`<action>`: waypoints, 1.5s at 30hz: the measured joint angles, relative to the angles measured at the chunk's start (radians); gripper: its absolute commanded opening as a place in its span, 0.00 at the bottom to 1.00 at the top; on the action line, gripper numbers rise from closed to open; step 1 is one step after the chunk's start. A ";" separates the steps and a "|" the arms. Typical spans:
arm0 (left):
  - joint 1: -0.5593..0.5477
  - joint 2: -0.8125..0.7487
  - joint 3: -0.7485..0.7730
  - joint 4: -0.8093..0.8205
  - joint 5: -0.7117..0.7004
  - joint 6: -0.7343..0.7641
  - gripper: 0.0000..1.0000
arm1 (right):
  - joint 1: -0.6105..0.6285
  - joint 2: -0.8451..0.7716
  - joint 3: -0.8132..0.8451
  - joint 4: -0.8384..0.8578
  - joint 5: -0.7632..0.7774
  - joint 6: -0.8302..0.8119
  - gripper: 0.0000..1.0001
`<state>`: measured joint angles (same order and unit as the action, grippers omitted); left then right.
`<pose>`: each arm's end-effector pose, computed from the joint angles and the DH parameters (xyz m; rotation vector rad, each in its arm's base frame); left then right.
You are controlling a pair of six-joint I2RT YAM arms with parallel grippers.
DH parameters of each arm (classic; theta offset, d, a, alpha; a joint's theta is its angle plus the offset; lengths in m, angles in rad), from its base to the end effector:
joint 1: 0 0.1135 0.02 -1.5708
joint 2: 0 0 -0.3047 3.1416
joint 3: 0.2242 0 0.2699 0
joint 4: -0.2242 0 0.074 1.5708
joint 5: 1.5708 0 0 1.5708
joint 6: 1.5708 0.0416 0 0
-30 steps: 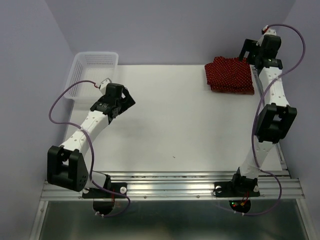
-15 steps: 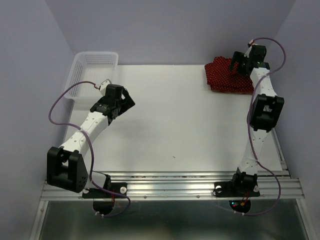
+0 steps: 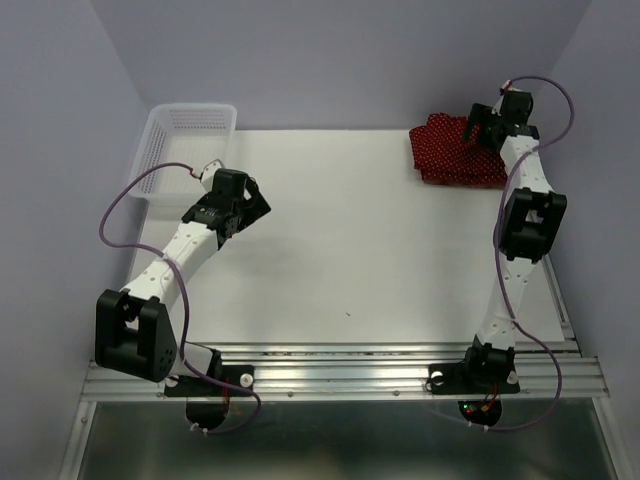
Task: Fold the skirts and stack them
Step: Neatly place the folded skirt to the corner
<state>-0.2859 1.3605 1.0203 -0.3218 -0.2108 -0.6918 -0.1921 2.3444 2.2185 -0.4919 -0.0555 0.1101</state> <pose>0.3046 -0.0805 0.3098 -0.5623 2.1607 -0.3032 0.5852 -0.1115 0.2910 0.2983 2.1671 0.0144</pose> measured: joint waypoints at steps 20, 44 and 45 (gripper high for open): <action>0.000 -0.023 0.000 -0.017 -0.002 0.029 0.99 | -0.075 0.067 0.010 0.006 -0.042 0.093 1.00; 0.000 -0.433 0.001 -0.078 -0.146 0.048 0.99 | -0.077 -1.120 -1.040 0.134 0.116 0.232 1.00; 0.000 -0.440 0.001 -0.082 -0.150 0.048 0.99 | -0.077 -1.130 -1.048 0.132 0.117 0.234 1.00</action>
<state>-0.2859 0.9207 1.0214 -0.4034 -0.3603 -0.6441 -0.2691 1.2148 1.1702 -0.3603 0.0612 0.3439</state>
